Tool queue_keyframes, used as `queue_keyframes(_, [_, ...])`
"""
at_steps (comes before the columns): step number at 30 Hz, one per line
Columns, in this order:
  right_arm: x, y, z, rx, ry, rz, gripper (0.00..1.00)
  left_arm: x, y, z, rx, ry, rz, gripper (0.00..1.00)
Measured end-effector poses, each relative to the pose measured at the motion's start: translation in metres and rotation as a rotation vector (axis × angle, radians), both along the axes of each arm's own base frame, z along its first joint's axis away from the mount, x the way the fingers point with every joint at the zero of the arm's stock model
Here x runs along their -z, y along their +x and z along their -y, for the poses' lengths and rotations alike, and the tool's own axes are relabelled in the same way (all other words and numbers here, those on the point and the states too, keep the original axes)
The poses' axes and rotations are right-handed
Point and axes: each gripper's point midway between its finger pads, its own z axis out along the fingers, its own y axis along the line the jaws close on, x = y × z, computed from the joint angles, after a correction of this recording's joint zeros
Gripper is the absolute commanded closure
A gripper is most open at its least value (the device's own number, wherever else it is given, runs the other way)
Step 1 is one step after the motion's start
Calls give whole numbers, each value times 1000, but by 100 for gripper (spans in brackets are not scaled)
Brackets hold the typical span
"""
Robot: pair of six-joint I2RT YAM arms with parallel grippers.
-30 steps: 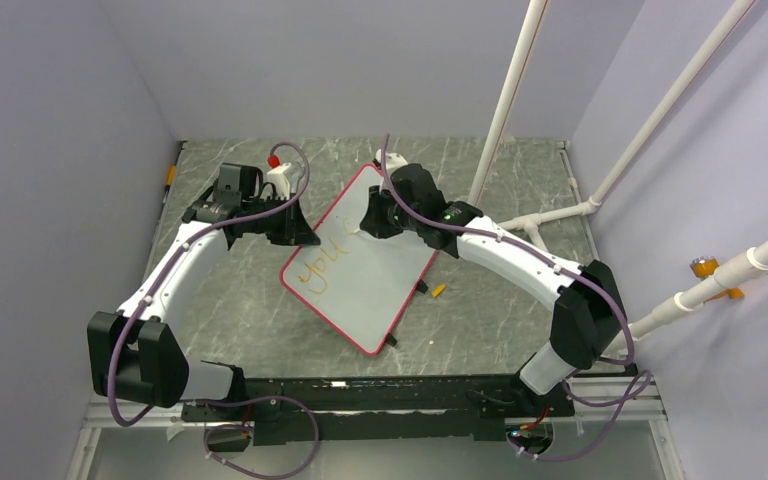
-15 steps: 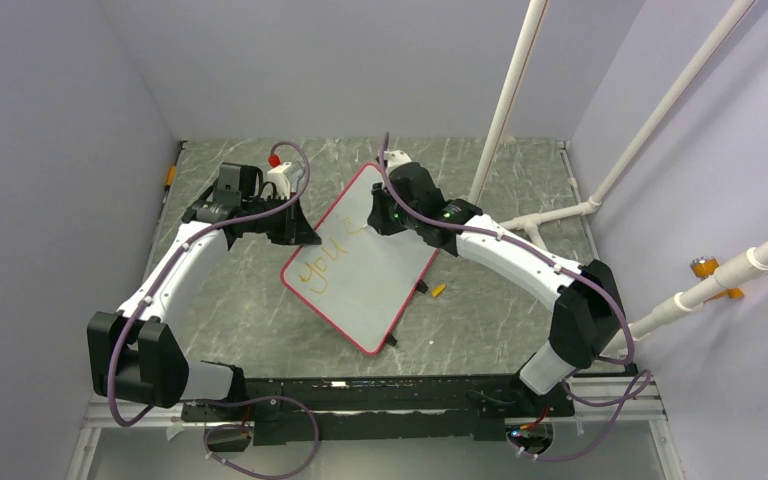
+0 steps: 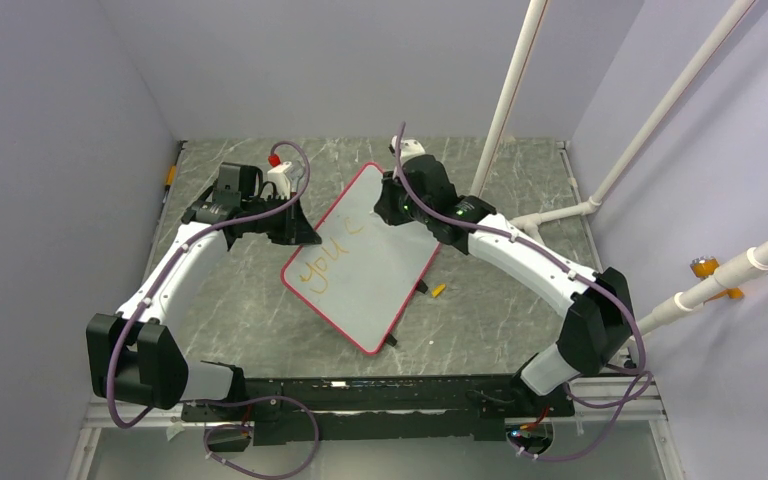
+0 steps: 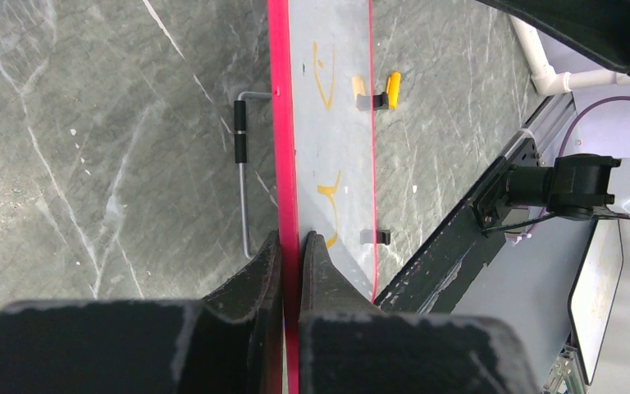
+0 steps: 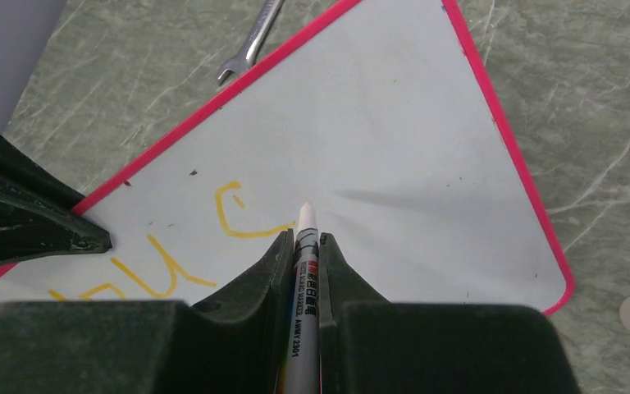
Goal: Write a sentence on the whiteboard
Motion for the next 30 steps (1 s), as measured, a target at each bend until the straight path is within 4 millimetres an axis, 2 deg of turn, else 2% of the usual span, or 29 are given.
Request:
queue_keyframes(22, [3, 20, -15, -2, 23, -7, 100, 0, 0, 1, 2, 0, 1, 100])
queue_keyframes(30, [8, 20, -22, -40, 35, -31, 100, 1, -1, -1, -3, 6, -5, 100])
